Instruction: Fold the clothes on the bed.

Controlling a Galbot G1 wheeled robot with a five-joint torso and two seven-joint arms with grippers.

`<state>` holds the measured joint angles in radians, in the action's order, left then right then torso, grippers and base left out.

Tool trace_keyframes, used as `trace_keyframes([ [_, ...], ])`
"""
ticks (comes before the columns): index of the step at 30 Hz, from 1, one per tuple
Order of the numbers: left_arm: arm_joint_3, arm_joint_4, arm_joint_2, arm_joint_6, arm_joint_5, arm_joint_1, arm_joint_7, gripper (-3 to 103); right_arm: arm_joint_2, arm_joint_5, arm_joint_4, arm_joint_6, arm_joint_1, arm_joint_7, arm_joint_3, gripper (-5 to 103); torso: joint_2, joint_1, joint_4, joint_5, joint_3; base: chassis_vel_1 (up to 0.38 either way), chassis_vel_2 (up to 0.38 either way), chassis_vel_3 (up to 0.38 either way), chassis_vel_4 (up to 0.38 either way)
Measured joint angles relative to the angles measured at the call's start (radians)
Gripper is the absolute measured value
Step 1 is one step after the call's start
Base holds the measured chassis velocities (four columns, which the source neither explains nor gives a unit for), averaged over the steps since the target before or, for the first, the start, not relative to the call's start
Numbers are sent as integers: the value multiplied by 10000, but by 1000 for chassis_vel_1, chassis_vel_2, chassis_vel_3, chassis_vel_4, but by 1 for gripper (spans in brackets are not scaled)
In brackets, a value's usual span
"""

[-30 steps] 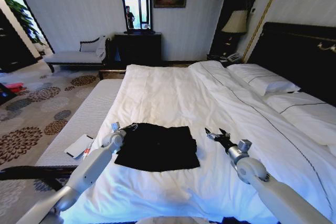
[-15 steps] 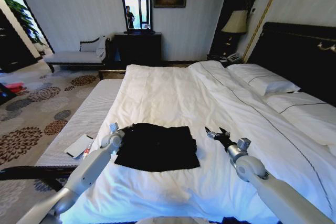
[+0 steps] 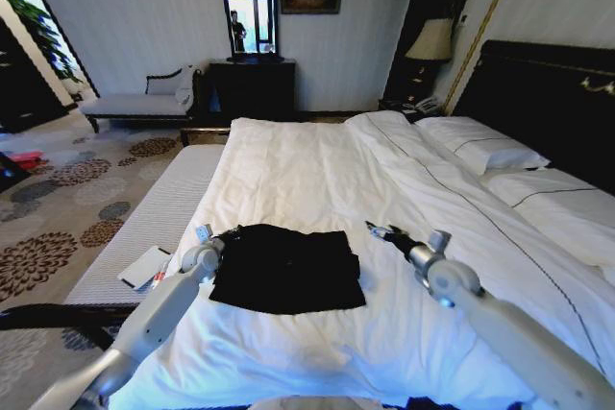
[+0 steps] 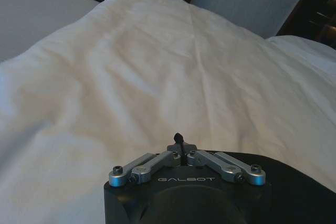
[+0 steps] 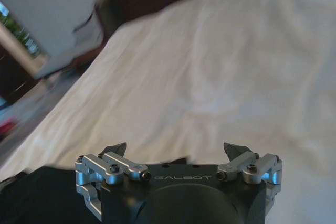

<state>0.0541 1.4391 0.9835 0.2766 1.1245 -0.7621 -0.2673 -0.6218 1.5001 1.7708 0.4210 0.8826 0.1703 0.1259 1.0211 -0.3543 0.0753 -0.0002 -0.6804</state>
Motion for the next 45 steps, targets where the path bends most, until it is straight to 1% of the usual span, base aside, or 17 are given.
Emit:
trace_keyframes([
  [1, 4, 105, -29, -3, -15, -35, -29, 0, -56, 301, -353, 342, -540, -140, -313, 100, 0, 0, -2, 3, 0, 0, 0, 0, 0],
  [2, 4, 105, -29, -3, -15, -35, -29, 0, -56, 301, -353, 342, -540, -140, -313, 100, 0, 0, -2, 3, 0, 0, 0, 0, 0],
  [4, 7, 309, -71, -9, -17, -91, -102, 0, -294, 499, -1094, 714, -1414, -428, -831, 100, 0, 0, -4, -2, 0, 0, 0, 0, 0],
  [6, -103, 365, -67, -9, -29, -15, -168, 0, -579, 229, -1919, 826, -1835, -803, -1163, 100, -1, -1, -6, 6, -1, 0, 0, 0, 0],
  [7, -103, 365, -67, -9, -29, -15, -168, 0, -579, 229, -1919, 826, -1835, -803, -1163, 100, -1, -1, -6, 6, -1, 0, 0, 0, 0],
  [8, -191, 362, -51, -10, -56, 39, -168, 0, -696, 47, -2262, 843, -1910, -982, -1226, 100, -1, -2, 0, 4, -1, 0, 0, 0, 0],
  [9, -251, 351, -48, -10, -75, 64, -178, 0, -846, -120, -2599, 865, -1975, -1132, -1266, 100, 0, -1, 12, -1, 0, 0, 0, 0, 0],
  [10, -295, 350, -42, -10, -82, 69, -188, 0, -1003, -227, -2885, 902, -2019, -1231, -1304, 100, -1, -1, 14, 1, 0, 0, 0, 0, 0],
  [12, -325, 350, -34, -9, -88, 70, -202, 0, -1115, -288, -3066, 926, -2032, -1292, -1326, 100, -1, -1, 11, 5, 0, 0, 0, 0, 0],
  [14, -393, 410, -9, -9, -82, 53, -253, 0, -1381, -454, -3367, 941, -2022, -1411, -1333, 100, 0, 1, -1, 3, 0, 0, 0, 0, 0],
  [23, -541, 591, -99, -9, 5, -5, -319, 0, -1875, -660, -3443, 948, -1996, -1441, -1435, 100, -1, 1, 2, 1, 1, 0, 0, 0, 0],
  [45, -624, 758, -166, -9, 82, -43, -385, 0, -2457, -1077, -3947, 904, -2289, -1525, -2003, 100, 0, 0, 2, 1, 1, 0, 0, 0, 0],
])
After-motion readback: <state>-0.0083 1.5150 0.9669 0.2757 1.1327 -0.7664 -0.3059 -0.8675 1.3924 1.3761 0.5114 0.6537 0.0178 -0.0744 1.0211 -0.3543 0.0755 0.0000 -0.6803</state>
